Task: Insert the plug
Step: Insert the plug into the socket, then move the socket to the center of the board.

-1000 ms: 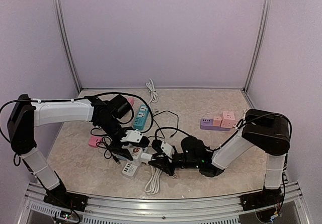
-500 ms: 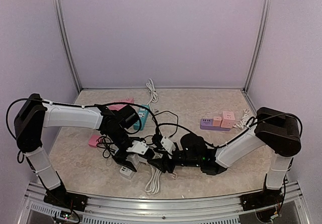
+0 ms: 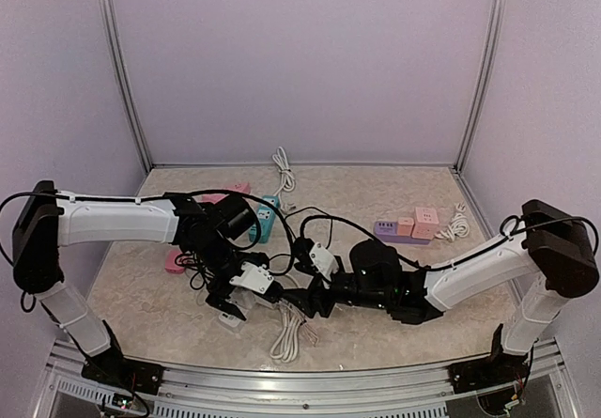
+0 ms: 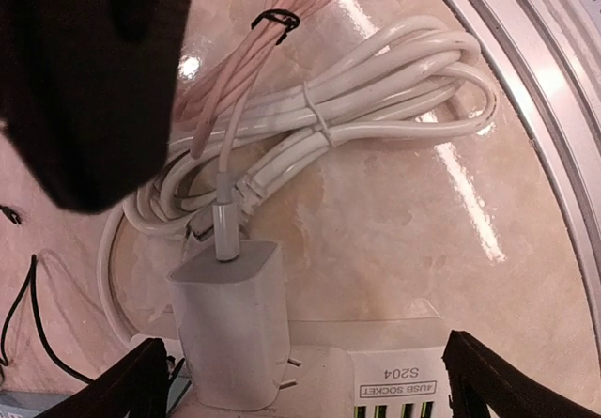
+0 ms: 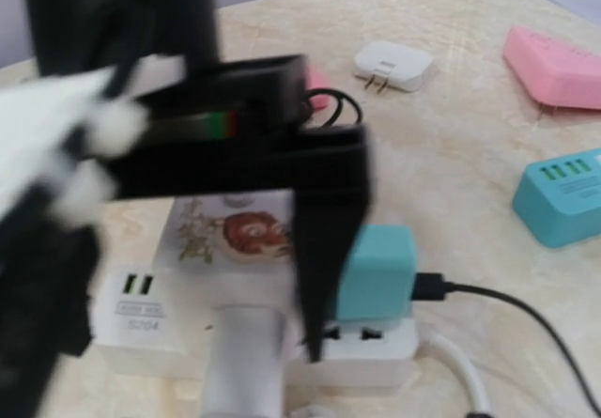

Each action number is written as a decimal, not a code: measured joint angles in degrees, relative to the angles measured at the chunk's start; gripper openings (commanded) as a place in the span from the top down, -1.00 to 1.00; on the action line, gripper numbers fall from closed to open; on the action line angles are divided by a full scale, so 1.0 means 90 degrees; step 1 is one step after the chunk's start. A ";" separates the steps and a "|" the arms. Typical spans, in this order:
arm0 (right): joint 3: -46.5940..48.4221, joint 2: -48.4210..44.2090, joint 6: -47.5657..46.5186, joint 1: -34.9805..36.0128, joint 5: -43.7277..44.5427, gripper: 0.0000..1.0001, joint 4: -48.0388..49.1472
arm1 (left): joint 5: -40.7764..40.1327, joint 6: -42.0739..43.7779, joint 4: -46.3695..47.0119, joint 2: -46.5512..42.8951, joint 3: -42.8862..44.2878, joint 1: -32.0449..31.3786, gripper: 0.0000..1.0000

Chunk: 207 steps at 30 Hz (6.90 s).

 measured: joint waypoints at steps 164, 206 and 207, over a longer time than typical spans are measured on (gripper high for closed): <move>0.6773 0.2982 0.0517 0.0546 0.2334 -0.17 -0.8548 | -0.0265 -0.8823 0.3296 -0.8466 -0.4374 0.5472 -0.86; 0.3434 -0.0124 0.2050 -0.0182 0.3162 -0.35 -0.8230 | -0.0136 -0.8818 0.3334 -0.8417 -0.4384 0.5569 -0.84; 0.3434 -0.0250 0.2040 -0.0182 0.3133 -0.28 -0.8150 | -0.0121 -0.8816 0.3334 -0.8400 -0.4384 0.5576 -0.83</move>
